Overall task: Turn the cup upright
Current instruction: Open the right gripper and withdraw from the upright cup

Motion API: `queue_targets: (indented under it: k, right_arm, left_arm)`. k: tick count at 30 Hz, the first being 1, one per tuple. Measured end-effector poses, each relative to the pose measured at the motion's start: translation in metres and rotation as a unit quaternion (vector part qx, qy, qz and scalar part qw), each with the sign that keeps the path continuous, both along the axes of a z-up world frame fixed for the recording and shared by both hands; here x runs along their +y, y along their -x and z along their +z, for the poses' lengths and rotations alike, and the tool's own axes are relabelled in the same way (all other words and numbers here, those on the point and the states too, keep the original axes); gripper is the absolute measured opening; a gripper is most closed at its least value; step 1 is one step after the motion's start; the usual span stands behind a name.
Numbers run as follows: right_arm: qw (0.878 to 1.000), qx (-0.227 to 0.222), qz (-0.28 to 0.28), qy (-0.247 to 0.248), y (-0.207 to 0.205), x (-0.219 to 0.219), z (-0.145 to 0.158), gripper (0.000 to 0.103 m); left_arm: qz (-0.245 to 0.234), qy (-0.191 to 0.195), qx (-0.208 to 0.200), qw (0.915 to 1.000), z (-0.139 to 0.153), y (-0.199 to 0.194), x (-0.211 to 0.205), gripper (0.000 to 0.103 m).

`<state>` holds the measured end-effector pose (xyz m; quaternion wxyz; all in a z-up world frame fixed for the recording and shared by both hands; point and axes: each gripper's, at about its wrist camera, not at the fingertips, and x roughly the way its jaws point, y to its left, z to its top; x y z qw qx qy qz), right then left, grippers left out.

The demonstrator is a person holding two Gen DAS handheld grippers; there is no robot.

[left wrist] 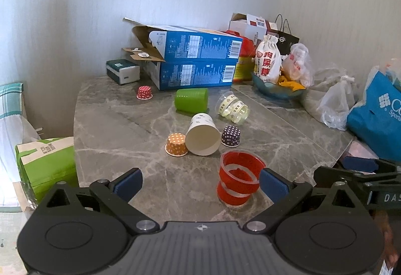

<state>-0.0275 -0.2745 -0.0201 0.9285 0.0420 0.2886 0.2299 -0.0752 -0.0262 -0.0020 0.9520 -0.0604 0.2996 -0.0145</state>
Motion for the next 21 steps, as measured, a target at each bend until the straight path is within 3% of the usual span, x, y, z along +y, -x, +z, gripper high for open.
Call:
queue_targets:
  k: [21]
  right_arm:
    - [1.000,-0.010,-0.004,0.006,0.008,-0.004,0.002,0.102]
  left_arm:
    - [-0.004,-0.029,-0.003,0.9996,0.000,0.010,-0.013,0.101]
